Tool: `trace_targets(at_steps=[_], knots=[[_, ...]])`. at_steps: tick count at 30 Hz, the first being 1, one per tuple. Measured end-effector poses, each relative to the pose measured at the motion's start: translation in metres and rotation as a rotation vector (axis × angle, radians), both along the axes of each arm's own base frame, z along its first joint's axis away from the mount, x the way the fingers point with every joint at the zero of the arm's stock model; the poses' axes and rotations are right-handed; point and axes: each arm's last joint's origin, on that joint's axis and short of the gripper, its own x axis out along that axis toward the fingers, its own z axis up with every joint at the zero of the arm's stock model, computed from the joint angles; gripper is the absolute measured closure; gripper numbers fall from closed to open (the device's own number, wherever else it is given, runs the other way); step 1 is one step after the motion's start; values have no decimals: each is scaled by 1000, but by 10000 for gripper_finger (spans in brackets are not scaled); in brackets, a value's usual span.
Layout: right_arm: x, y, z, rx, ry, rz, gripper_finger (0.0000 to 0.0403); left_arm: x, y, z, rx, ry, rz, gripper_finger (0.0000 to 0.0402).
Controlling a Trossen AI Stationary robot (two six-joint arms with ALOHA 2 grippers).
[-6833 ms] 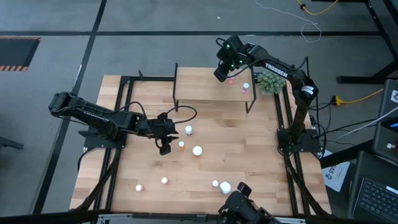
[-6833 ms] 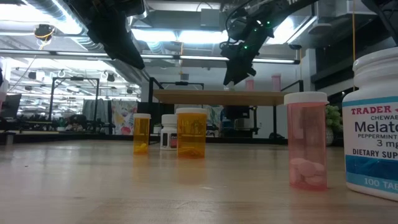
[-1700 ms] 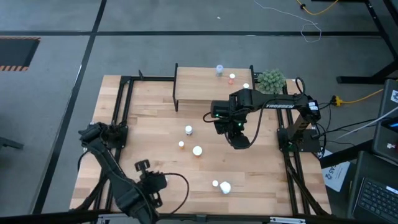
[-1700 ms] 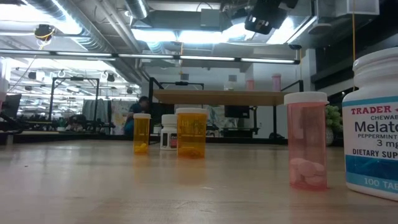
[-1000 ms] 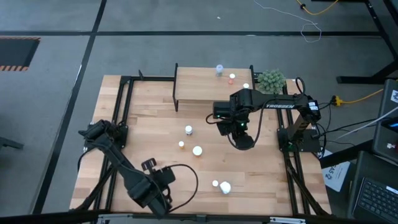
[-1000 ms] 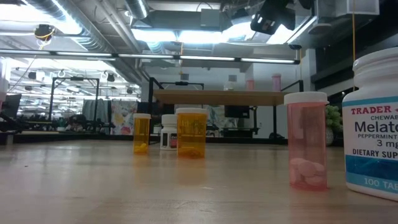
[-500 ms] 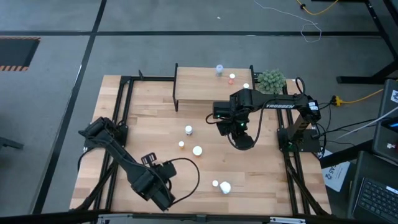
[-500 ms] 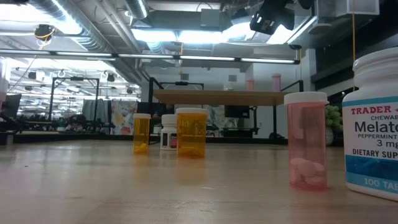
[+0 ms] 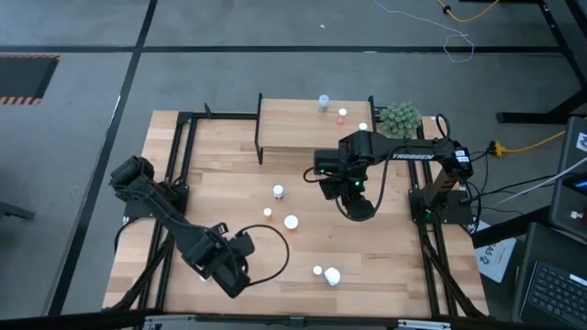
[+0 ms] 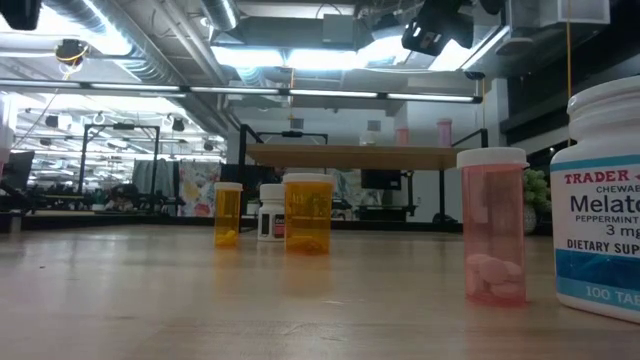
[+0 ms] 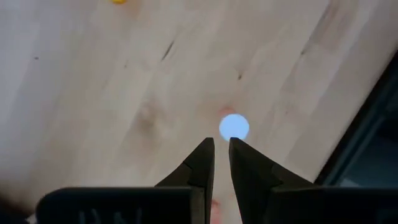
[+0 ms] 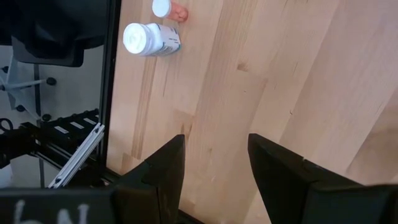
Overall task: Pick and place medicine bottles onto shelf by color
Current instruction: Put the middle pink pill bottle on the shelf
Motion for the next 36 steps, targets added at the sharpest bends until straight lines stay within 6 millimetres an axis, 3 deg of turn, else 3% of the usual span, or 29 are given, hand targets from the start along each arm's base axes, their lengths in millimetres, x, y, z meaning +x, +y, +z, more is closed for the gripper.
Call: trace_targets(at_steps=[4,16,23,31,36], knots=[[0,0,0,0,1,-2,224,-2,-5,0,-17,-17,1,342],[2,0,0,0,-17,-1,224,-3,-12,-1,-45,-41,29,248],[1,0,0,-1,-19,7,224,13,-23,-21,-25,-71,4,248],[-1,0,0,-1,-3,26,224,4,-18,-26,-9,54,17,249],[-1,0,0,-1,-3,26,224,11,-21,-28,-52,-4,22,249]])
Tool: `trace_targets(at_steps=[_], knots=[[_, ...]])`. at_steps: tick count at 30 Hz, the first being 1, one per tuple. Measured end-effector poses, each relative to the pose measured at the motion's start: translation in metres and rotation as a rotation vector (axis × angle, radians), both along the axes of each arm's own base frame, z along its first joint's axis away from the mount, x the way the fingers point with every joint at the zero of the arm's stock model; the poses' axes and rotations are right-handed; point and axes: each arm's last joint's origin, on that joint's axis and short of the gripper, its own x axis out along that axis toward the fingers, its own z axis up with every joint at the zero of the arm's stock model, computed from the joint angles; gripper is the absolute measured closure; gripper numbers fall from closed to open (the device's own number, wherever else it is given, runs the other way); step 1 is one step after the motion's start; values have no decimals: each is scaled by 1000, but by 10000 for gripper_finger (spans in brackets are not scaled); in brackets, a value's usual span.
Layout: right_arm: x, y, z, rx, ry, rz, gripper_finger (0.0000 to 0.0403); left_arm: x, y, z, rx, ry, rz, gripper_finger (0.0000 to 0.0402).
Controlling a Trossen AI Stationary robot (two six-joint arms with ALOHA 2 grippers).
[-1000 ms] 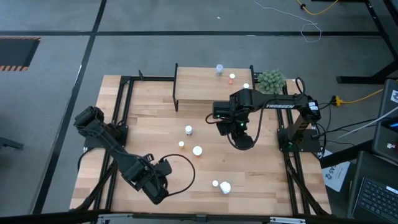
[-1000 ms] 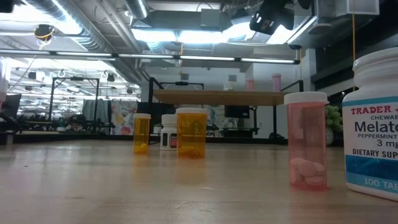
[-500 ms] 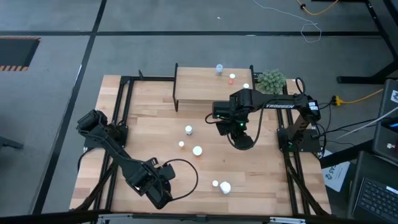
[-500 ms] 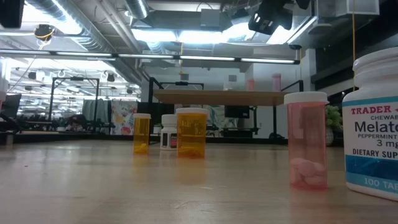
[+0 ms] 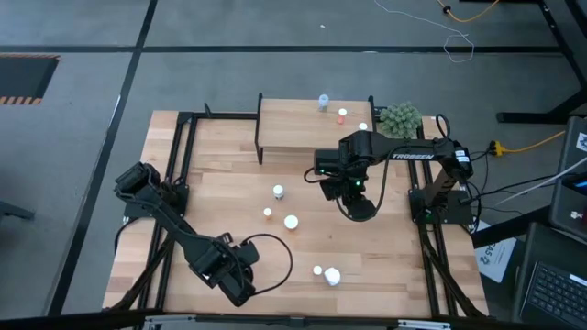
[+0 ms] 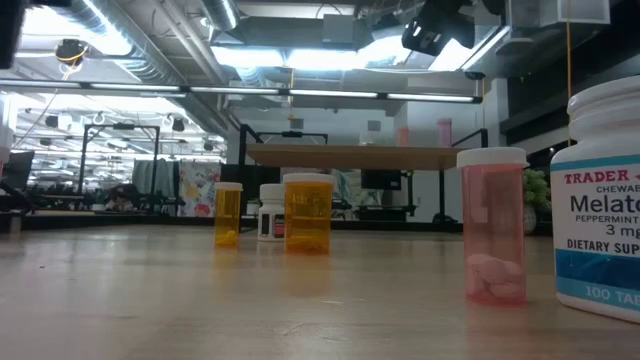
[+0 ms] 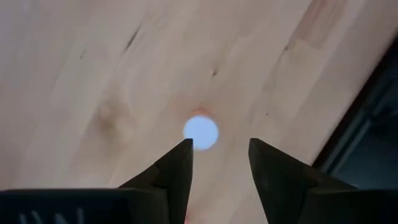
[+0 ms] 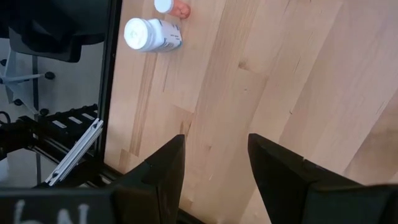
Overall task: Pick and place medicine bottles onto shelf by color
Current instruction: Put the middle pink pill bottle on the shelf
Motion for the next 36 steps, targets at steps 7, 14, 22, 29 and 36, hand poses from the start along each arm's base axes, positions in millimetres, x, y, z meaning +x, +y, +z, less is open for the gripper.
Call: trace_targets(at_steps=[7,14,22,29,36], knots=[[0,0,0,0,0,1,224,1,7,-17,37,27,26,249],[0,0,0,0,0,1,224,6,11,-29,-19,16,38,249],[0,0,0,0,-1,4,224,6,12,-35,-24,14,46,250],[0,0,0,0,-1,4,224,6,13,-35,-23,26,44,250],[0,0,0,0,-1,4,224,7,12,-46,0,63,45,250]])
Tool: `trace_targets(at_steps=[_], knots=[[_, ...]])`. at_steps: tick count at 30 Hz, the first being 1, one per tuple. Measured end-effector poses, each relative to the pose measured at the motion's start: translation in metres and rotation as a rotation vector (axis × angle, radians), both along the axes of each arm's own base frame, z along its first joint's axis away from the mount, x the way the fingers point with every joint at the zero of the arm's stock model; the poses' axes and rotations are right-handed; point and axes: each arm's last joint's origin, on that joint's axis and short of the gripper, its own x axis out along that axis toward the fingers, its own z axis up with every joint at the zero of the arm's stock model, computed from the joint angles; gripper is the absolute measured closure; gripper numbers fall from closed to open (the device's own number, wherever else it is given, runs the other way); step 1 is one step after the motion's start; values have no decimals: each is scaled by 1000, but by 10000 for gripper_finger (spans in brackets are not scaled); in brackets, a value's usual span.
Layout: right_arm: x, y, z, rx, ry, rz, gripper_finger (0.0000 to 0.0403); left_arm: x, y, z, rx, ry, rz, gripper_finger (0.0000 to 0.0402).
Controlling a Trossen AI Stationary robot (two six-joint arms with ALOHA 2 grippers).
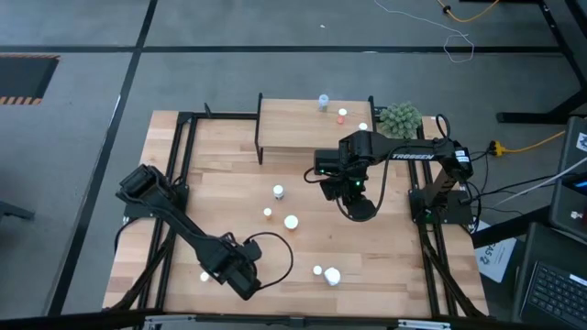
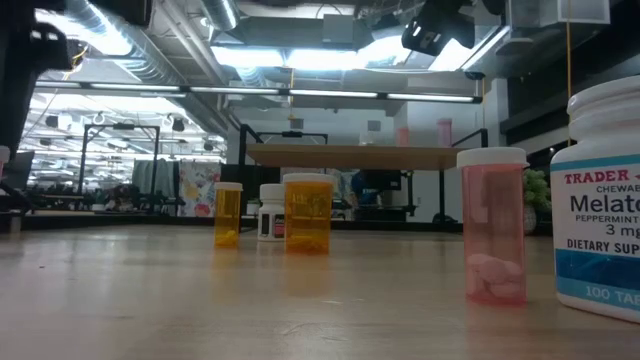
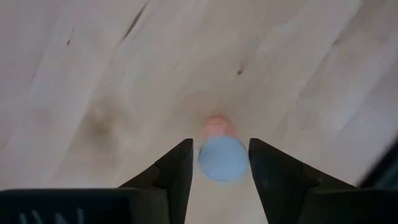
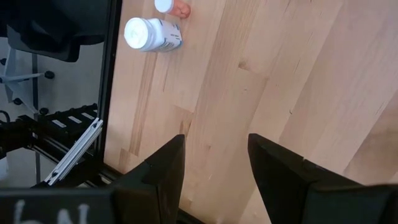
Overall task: Pick and place medicine bottles onto shelf by color
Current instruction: Put the middle pink pill bottle on the shelf
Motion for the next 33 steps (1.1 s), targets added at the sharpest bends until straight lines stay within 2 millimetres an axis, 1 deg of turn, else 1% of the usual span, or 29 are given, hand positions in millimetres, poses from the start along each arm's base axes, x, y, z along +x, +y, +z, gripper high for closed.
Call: trace_targets(at_steps=[5,20,24,29,33], knots=[[0,0,0,0,0,0,224,3,-2,-9,13,16,-5,250],[0,0,0,0,1,-3,224,2,-2,-9,20,17,-10,251],[0,0,0,0,1,-3,224,2,-2,-10,14,36,-46,265],[0,0,0,0,2,-3,224,2,-1,-10,13,39,-47,287],[0,0,1,1,10,-30,224,2,-1,-9,15,40,-54,295]])
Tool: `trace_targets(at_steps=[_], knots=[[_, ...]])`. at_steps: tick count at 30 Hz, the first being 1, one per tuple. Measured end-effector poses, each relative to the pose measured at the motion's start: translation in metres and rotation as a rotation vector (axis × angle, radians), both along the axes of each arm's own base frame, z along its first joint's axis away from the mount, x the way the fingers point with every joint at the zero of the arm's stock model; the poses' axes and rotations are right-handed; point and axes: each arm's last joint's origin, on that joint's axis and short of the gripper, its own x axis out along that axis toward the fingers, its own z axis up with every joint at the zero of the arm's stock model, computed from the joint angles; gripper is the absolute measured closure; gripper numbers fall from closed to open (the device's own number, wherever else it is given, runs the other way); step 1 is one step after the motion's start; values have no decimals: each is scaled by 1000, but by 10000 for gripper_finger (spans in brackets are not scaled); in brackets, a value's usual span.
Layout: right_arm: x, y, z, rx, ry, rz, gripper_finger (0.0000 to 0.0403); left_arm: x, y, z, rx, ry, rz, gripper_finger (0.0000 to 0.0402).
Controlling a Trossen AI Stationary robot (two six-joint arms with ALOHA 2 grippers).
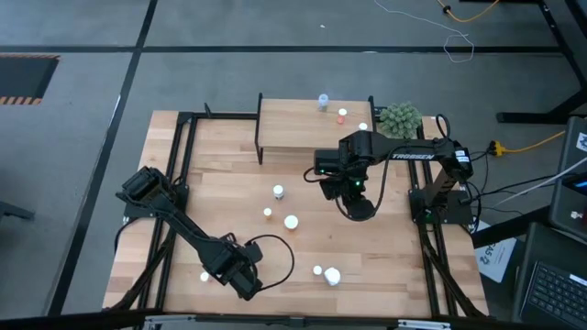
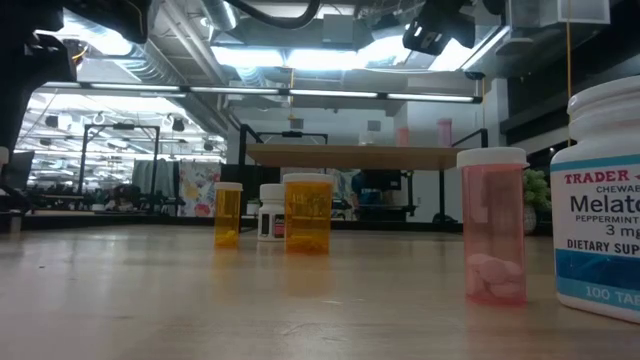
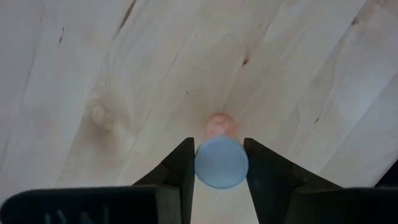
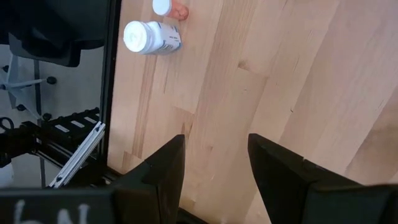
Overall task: Pick and place medicine bottles onto shelf by color
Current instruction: Put the middle pink pill bottle on the shelf
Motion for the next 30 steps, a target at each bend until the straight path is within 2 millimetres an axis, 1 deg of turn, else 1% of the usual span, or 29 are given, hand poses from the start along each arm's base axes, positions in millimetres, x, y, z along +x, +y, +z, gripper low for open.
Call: trace_targets(at_steps=[4,7,10,16,19,22,26,30], knots=[[-8,0,11,0,-27,-23,224,2,5,3,-3,1,-17,294],[-23,0,28,2,-81,-32,224,4,14,13,-17,-7,-37,294],[-42,1,47,7,-145,-45,224,8,30,26,6,-38,-70,294],[-82,5,80,25,-250,-94,224,13,70,61,39,-125,-138,294],[-99,8,92,35,-308,-92,224,12,96,83,60,-188,-179,294],[-112,11,103,43,-398,-63,224,12,131,104,107,-261,-143,294],[-119,15,114,58,-523,-40,224,13,180,128,199,-331,-31,294],[-122,16,117,56,-565,-11,224,18,228,149,273,-381,32,294]])
